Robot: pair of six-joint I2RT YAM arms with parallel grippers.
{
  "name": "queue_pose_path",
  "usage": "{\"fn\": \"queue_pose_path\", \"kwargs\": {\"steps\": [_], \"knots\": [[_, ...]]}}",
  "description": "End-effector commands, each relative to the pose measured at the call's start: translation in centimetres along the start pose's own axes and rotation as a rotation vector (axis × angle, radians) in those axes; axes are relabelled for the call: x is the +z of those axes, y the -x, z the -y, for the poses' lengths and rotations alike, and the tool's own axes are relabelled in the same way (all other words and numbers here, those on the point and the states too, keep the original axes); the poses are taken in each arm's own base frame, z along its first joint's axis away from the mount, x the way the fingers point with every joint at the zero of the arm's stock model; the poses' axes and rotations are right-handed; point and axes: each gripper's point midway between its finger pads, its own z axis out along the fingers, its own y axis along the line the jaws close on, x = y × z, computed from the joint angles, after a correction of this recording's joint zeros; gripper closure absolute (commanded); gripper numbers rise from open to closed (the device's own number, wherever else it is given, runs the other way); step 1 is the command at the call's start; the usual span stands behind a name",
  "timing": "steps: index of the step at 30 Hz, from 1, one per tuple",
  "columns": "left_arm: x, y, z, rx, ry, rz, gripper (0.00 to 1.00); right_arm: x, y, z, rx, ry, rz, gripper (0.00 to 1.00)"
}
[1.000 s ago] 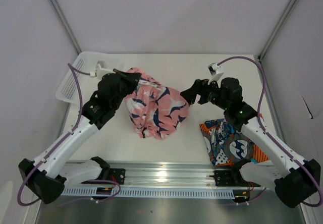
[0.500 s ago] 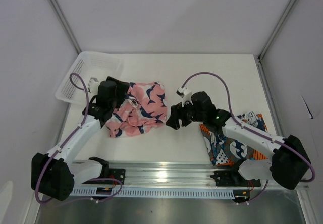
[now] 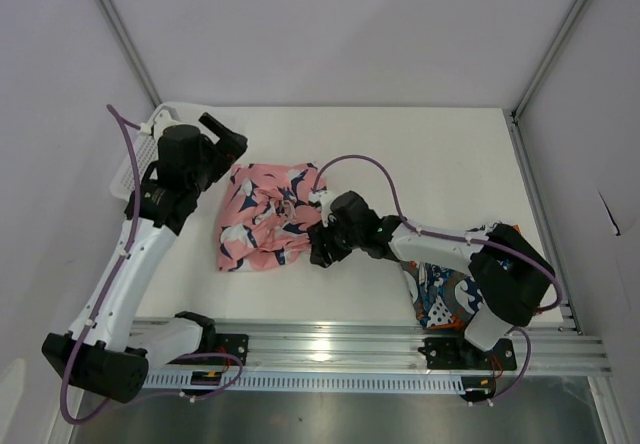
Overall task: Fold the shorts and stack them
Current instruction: Flatten the shorts out
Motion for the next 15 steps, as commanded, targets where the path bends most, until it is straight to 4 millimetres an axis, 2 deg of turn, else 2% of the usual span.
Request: {"fn": "queue_pose_path", "kwargs": {"steps": [1, 2, 4, 6, 7, 9, 12, 13, 15], "knots": [[-2.7, -0.7, -2.0, 0.138, 0.031, -0.063, 0.01, 1.6, 2.6, -1.1, -0.137, -0.004, 0.045, 0.4], [-3.1, -0.8, -2.2, 0.152, 0.024, -0.066, 0.01, 1.9, 3.2, -1.3, -0.151, -0.013, 0.054, 0.4], [-3.5, -1.6, -2.8, 0.164, 0.014, -0.084, 0.01, 3.1, 2.9, -1.0, -0.179, -0.037, 0.027, 0.39], [-4.0, -2.3, -3.3, 0.176, 0.002, -0.103, 0.01, 3.6, 4.1, -0.5, -0.197, -0.086, 0.039, 0.39], [-4.2, -2.5, -3.4, 0.183, 0.0, -0.111, 0.01, 4.3, 3.8, -0.1, -0.204, -0.101, 0.02, 0.38], [-4.3, -3.0, -4.1, 0.213, 0.015, -0.133, 0.01, 4.6, 4.8, 0.5, -0.226, -0.151, 0.032, 0.34], [-4.4, -3.3, -5.1, 0.251, 0.048, -0.149, 0.01, 5.8, 4.1, 1.4, -0.26, -0.182, -0.014, 0.34], [-4.5, -3.4, -5.3, 0.257, 0.052, -0.151, 0.01, 6.0, 4.7, 1.8, -0.27, -0.21, -0.009, 0.34], [-4.7, -3.0, -5.1, 0.271, 0.049, -0.143, 0.01, 6.7, 3.9, 2.5, -0.29, -0.239, -0.048, 0.35]]}}
